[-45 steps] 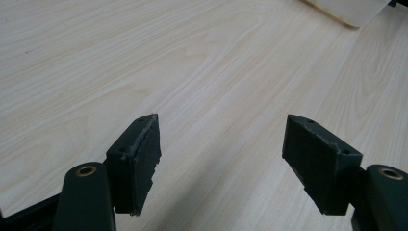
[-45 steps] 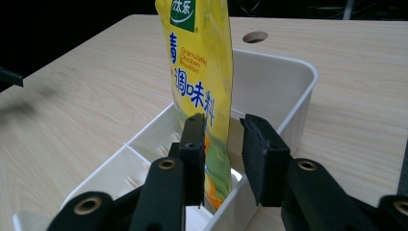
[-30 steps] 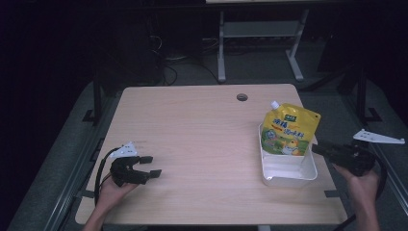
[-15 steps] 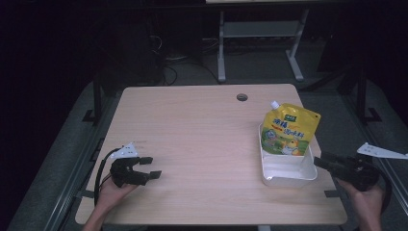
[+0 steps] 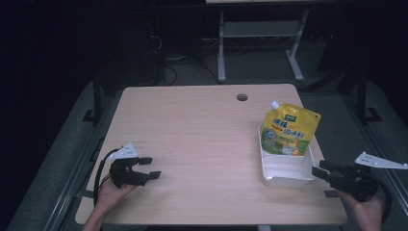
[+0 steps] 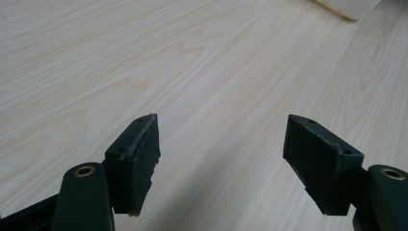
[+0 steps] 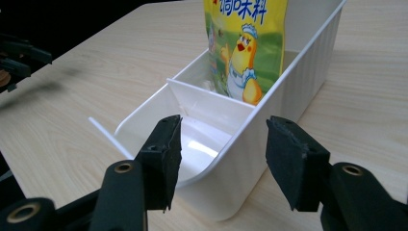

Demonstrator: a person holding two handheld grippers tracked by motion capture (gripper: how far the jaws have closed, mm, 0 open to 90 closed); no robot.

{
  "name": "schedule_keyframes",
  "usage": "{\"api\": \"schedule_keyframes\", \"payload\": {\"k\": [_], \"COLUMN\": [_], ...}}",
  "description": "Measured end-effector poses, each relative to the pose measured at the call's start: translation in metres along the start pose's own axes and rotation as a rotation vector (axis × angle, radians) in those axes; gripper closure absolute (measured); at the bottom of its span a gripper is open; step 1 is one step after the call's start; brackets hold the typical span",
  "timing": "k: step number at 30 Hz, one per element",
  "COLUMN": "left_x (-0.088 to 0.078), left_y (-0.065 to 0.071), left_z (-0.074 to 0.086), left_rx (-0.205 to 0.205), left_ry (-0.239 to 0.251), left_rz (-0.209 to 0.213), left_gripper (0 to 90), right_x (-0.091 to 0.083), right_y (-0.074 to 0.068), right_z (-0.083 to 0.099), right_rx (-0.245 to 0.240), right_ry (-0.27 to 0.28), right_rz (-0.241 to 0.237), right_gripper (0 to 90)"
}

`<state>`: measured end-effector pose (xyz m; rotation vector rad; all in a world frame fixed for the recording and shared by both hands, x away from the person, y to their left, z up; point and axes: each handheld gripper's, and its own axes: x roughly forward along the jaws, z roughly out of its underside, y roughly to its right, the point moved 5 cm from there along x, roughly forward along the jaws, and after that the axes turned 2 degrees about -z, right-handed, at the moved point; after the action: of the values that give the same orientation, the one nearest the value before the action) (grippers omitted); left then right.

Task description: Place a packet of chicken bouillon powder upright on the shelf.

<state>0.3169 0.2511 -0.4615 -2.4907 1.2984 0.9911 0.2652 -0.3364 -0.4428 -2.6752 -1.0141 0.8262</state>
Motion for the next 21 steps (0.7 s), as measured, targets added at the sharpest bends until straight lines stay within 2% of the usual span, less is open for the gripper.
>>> {"api": "schedule_keyframes", "payload": {"k": [13, 21], "left_x": [0.000, 0.000], "left_y": [0.001, 0.002], "left_z": [0.001, 0.001], "left_rx": [0.006, 0.006], "left_ry": [-0.004, -0.006], "left_rz": [-0.001, -0.001], "left_gripper": [28.2, 28.2], "right_x": [-0.010, -0.015], "right_y": [-0.014, -0.022], "right_z": [0.014, 0.028], "right_rx": [-0.026, -0.025], "right_ry": [-0.005, -0.019], "right_rz": [-0.017, -0.030], "right_gripper": [41.3, 39.2]}}
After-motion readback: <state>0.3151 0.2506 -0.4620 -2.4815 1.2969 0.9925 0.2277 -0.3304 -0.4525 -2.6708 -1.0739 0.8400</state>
